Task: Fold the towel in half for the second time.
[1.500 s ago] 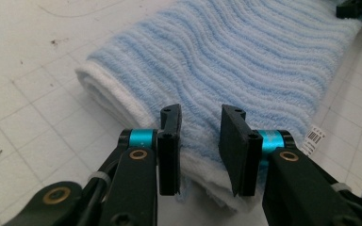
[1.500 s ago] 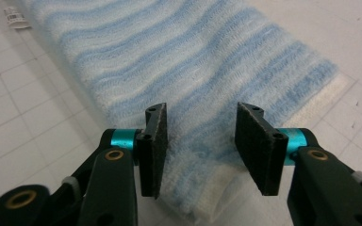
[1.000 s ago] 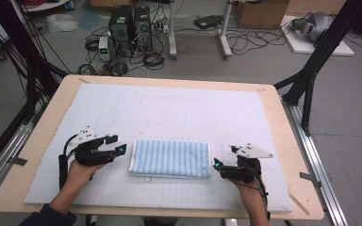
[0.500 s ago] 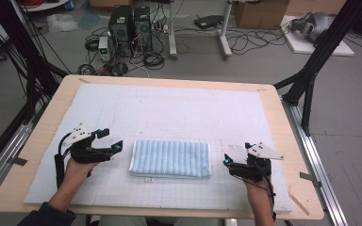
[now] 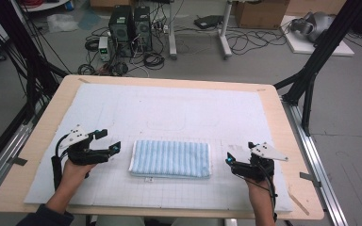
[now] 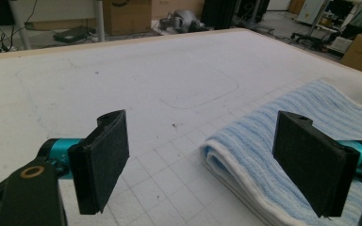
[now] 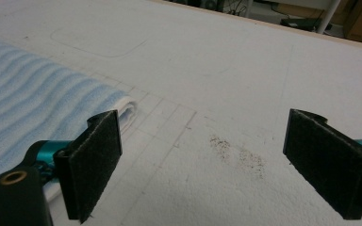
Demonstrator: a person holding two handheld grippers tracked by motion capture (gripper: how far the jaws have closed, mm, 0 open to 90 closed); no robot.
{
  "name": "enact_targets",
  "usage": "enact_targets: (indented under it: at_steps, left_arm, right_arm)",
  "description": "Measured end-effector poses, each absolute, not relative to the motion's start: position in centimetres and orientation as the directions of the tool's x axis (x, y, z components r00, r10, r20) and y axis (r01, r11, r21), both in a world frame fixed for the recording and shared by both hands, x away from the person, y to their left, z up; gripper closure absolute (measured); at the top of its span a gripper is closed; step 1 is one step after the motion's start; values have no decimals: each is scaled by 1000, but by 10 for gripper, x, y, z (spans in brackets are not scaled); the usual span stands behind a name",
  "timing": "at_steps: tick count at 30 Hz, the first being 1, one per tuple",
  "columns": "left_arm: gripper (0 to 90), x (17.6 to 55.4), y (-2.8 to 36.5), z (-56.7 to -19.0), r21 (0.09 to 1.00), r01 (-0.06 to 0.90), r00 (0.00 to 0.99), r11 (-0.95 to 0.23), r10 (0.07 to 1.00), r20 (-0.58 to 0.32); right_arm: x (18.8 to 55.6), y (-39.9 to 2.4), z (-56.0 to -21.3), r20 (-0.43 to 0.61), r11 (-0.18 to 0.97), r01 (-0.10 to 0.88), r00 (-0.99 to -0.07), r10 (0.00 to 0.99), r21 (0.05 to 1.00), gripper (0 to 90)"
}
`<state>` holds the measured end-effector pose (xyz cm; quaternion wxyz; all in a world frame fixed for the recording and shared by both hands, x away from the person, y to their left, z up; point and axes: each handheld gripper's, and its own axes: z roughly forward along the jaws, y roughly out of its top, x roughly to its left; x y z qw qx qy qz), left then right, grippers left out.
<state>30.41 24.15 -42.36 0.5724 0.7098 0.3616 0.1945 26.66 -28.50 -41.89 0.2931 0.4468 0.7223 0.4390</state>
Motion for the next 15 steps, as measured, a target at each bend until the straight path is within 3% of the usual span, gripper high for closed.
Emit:
enact_targets:
  at_steps: [15]
  left_arm:
    - [211,305,243,-427,950,302,664,-84,733,-146]
  right_arm:
    - [269,-284,-420,-25,212,389,-434,901,897,115]
